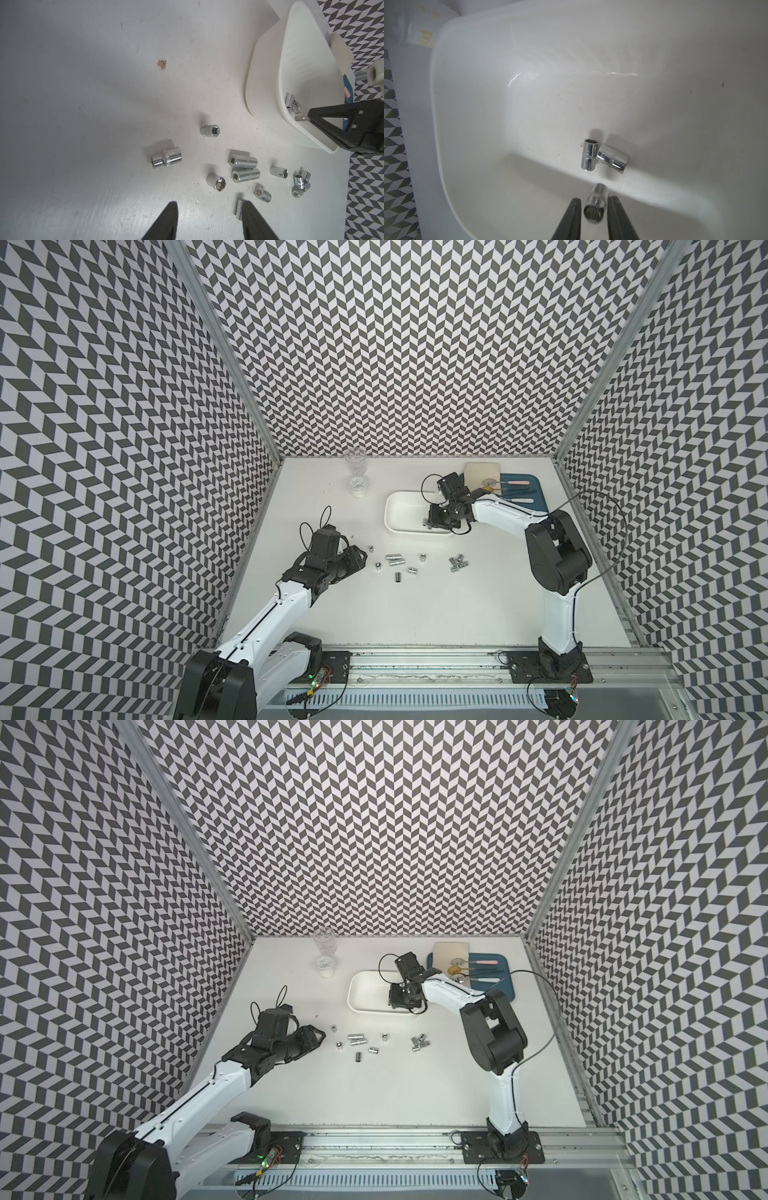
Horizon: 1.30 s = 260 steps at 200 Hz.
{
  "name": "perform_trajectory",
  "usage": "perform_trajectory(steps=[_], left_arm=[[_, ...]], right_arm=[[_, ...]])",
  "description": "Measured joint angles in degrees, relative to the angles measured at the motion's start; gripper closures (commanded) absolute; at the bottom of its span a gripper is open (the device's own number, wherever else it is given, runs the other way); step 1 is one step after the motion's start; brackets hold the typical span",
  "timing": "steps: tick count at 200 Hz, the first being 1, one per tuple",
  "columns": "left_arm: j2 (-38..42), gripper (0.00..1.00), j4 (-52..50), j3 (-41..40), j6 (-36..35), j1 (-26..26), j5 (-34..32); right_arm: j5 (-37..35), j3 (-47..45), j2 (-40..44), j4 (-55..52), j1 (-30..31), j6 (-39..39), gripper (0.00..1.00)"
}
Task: Put the socket on the desktop into the storage box
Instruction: Place the socket head in the storage box, then pick up the socket head at the center of the board.
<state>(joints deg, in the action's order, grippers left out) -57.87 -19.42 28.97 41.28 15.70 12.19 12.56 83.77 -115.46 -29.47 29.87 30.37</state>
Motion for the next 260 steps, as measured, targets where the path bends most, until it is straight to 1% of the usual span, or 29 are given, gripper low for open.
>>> perform_trajectory(steps=[23,55,86,143,170,260], left_arm=[[0.02,0.47,-0.02,-0.15,0.02,0.00,-0.11],[0.02,0.47,0.00,-0.15,0.00,0.00,-0.17],[0.02,0.47,0.00,-0.15,0.00,-0.11,-0.55],[-1.16,0.49,-0.09,-0.13,-0.07,-0.66,-1.33],[-2.47,0.49,-0.39,-0.13,-0.28,-0.92,-2.14],[-6.69,0.50,-1.31,1.62,-1.53,-1.62,-5.44]], right_arm=[[-0.02,0.00,0.00,0.04,0.00,-0.04,0.66],[-0.09,-0.13,0.44,0.07,0.00,-0.35,0.66],[-0.42,-0.85,2.56,0.31,0.00,-0.55,0.66],[-1.36,-5.07,10.03,1.25,0.17,-1.51,0.65],[-1.44,-7.85,13.86,1.68,0.76,-2.16,0.63],[-0.28,-16.81,24.15,3.50,2.73,-4.63,0.61]])
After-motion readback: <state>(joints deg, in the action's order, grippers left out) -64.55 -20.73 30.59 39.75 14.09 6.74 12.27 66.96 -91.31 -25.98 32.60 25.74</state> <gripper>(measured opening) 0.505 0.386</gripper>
